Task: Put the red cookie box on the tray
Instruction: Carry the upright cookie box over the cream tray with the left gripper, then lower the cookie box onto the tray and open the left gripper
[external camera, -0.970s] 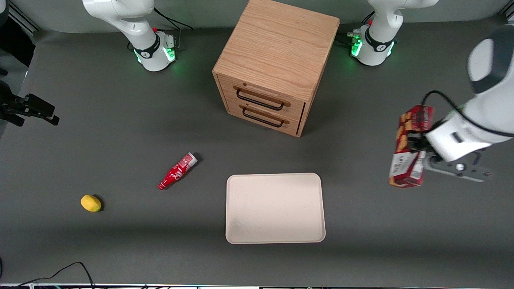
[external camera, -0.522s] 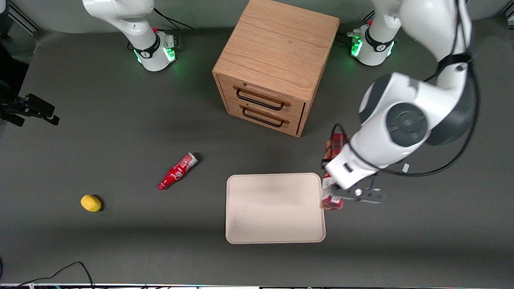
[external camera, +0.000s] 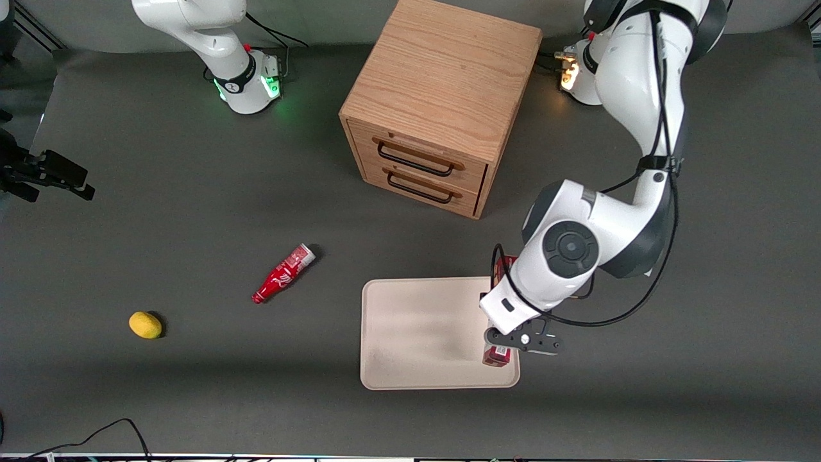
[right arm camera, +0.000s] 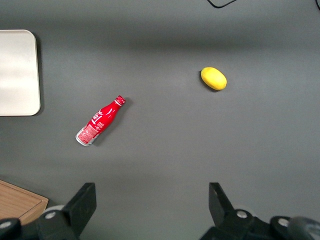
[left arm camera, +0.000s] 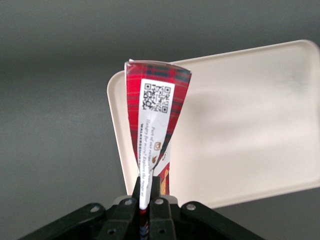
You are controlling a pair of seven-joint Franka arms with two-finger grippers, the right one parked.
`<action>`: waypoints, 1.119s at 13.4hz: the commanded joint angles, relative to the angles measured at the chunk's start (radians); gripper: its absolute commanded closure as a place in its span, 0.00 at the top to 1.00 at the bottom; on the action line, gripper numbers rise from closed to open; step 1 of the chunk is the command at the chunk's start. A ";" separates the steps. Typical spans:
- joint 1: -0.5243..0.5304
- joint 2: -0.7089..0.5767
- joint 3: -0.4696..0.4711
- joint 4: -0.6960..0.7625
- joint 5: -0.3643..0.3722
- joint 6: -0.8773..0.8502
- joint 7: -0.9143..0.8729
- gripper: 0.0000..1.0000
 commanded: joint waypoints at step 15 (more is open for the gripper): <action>-0.047 0.159 0.023 0.017 0.095 0.187 -0.088 0.19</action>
